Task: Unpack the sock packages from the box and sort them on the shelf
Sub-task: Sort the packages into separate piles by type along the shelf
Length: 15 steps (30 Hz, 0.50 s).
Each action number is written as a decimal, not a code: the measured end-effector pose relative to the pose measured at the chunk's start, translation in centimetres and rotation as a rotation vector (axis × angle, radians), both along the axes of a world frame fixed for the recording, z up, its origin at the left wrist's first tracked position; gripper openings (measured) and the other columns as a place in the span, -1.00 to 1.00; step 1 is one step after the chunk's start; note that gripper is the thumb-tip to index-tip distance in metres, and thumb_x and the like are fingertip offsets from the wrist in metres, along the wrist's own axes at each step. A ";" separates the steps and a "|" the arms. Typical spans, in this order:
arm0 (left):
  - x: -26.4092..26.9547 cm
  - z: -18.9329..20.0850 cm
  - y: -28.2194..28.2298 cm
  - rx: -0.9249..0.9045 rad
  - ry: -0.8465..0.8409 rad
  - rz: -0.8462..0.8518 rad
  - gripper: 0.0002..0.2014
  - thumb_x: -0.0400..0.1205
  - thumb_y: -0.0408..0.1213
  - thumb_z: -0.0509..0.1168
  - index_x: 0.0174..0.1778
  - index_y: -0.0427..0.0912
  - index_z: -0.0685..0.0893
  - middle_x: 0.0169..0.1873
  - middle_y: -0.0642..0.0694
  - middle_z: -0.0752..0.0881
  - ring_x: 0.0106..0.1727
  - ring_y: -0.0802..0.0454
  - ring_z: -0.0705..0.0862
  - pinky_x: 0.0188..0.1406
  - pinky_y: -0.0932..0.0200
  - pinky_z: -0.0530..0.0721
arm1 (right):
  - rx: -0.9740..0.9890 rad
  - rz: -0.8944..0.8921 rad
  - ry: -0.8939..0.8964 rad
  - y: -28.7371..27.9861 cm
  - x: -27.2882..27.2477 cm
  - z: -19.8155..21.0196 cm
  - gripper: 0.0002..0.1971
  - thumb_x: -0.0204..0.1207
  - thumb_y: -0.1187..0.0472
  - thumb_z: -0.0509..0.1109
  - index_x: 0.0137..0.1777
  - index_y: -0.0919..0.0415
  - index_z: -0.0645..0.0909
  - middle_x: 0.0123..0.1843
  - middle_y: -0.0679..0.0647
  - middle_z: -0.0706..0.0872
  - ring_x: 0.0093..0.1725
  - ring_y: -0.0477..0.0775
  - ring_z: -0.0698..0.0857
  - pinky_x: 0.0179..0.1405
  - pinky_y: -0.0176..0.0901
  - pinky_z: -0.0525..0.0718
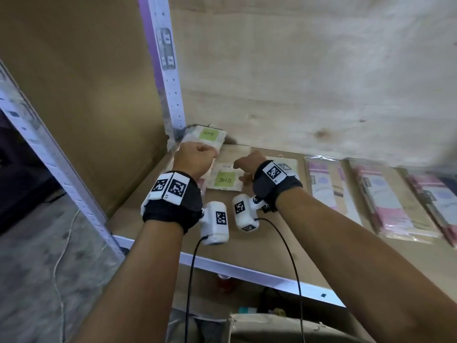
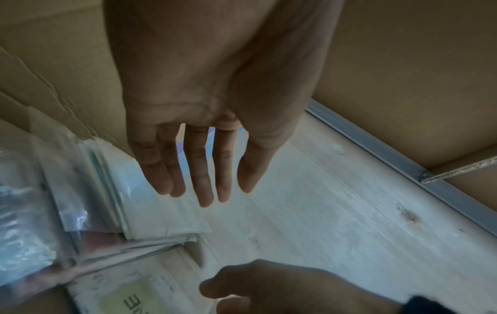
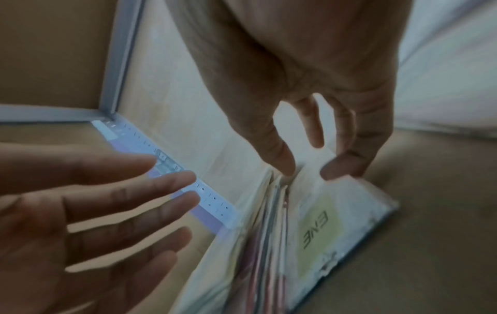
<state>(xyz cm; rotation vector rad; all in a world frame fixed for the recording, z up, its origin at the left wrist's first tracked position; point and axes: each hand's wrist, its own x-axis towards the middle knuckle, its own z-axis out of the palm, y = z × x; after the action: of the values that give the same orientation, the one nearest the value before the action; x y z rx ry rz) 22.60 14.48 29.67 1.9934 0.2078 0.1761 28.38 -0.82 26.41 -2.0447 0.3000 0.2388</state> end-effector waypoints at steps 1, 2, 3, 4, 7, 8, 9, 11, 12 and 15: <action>0.1 0.0 0.0 -0.002 -0.009 0.000 -0.88 0.59 -0.19 0.41 -0.09 -0.09 0.85 0.00 -0.11 0.85 0.19 -0.16 0.75 0.17 0.08 0.68 | 0.010 -0.034 0.015 0.0 0.4 -0.4 -0.78 0.55 0.23 0.47 -0.06 0.35 0.51 -0.35 0.15 0.67 -0.39 0.11 0.70 -0.26 -0.14 0.68; 0.1 0.1 0.0 -0.002 -0.017 -0.003 -0.86 0.60 -0.19 0.40 -0.06 -0.11 0.85 0.01 -0.12 0.85 0.20 -0.17 0.74 0.21 0.05 0.69 | 0.018 -0.040 0.022 -0.1 0.8 -0.7 -0.79 0.52 0.24 0.49 -0.12 0.28 0.49 -0.29 0.12 0.63 -0.35 0.09 0.66 -0.25 -0.11 0.67; 0.2 0.2 0.0 -0.006 -0.021 -0.005 -0.84 0.61 -0.20 0.39 -0.02 -0.14 0.85 0.02 -0.13 0.85 0.21 -0.18 0.74 0.25 0.01 0.69 | 0.025 -0.030 0.023 -0.2 1.0 -1.0 -0.79 0.50 0.25 0.50 -0.16 0.22 0.47 -0.22 0.11 0.61 -0.32 0.09 0.62 -0.27 -0.12 0.63; 0.2 0.3 0.1 -0.011 -0.026 -0.006 -0.83 0.62 -0.22 0.39 0.01 -0.16 0.85 0.04 -0.14 0.84 0.22 -0.19 0.74 0.28 -0.02 0.69 | 0.026 -0.021 0.022 -0.3 1.1 -1.1 -0.78 0.48 0.27 0.50 -0.20 0.21 0.46 -0.17 0.15 0.60 -0.30 0.12 0.60 -0.29 -0.11 0.60; 0.2 0.6 0.2 -0.016 -0.052 -0.013 -0.83 0.61 -0.33 0.38 0.04 -0.21 0.85 0.05 -0.21 0.84 0.24 -0.26 0.73 0.28 -0.06 0.67 | 0.063 -0.059 -0.032 -0.3 0.8 -1.4 -0.75 0.47 0.36 0.47 0.00 0.34 0.43 -0.22 0.29 0.62 -0.35 0.15 0.56 -0.34 -0.05 0.52; 0.2 0.6 0.3 -0.014 -0.065 -0.016 -0.81 0.61 -0.40 0.36 0.06 -0.23 0.85 0.07 -0.24 0.84 0.24 -0.26 0.73 0.26 -0.04 0.68 | 0.088 -0.067 -0.065 -0.4 0.7 -1.4 -0.64 0.48 0.35 0.45 0.20 0.33 0.40 -0.16 0.31 0.65 -0.35 0.16 0.56 -0.39 -0.06 0.52; 0.1 0.6 0.4 -0.006 -0.078 -0.028 -0.77 0.62 -0.47 0.32 0.10 -0.26 0.83 0.08 -0.25 0.83 0.22 -0.23 0.74 0.20 0.03 0.70 | 0.111 -0.080 -0.100 -0.6 0.3 -1.3 -0.49 0.50 0.32 0.44 0.39 0.32 0.34 -0.07 0.32 0.65 -0.32 0.17 0.57 -0.42 -0.07 0.52; -0.4 0.8 0.3 0.013 -0.114 -0.106 -0.66 0.63 -0.62 0.18 0.24 -0.39 0.76 0.03 -0.26 0.81 0.05 0.01 0.81 -0.12 0.28 0.70 | 0.211 -0.100 -0.172 -1.7 -0.7 -0.8 -0.40 0.55 0.31 0.42 0.54 0.29 0.28 -0.08 0.29 0.62 -0.36 0.13 0.53 -0.46 -0.08 0.49; -0.8 1.0 0.2 0.048 -0.122 -0.159 -0.60 0.63 -0.67 0.13 0.31 -0.42 0.70 0.03 -0.25 0.79 -0.03 0.12 0.79 -0.19 0.36 0.63 | 0.288 -0.117 -0.202 -2.5 -1.3 -0.4 -0.47 0.57 0.33 0.42 0.51 0.29 0.36 -0.17 0.23 0.59 -0.41 0.09 0.49 -0.49 -0.09 0.46; -2.1 1.6 -1.2 0.259 -0.109 -0.309 -0.42 0.56 -0.67 0.15 0.43 -0.11 0.66 0.28 -0.14 0.69 0.17 0.07 0.63 0.02 0.32 0.53 | 0.485 -0.119 -0.259 -4.7 -4.0 1.3 -0.75 0.58 0.38 0.42 0.24 0.25 0.64 -0.25 0.14 0.59 -0.36 0.06 0.51 -0.48 -0.17 0.48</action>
<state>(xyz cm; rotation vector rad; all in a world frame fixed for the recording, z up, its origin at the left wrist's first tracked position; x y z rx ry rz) 20.51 13.24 31.31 2.2357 -0.2034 0.1163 24.42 -5.55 27.74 -1.5496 0.1794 -0.0289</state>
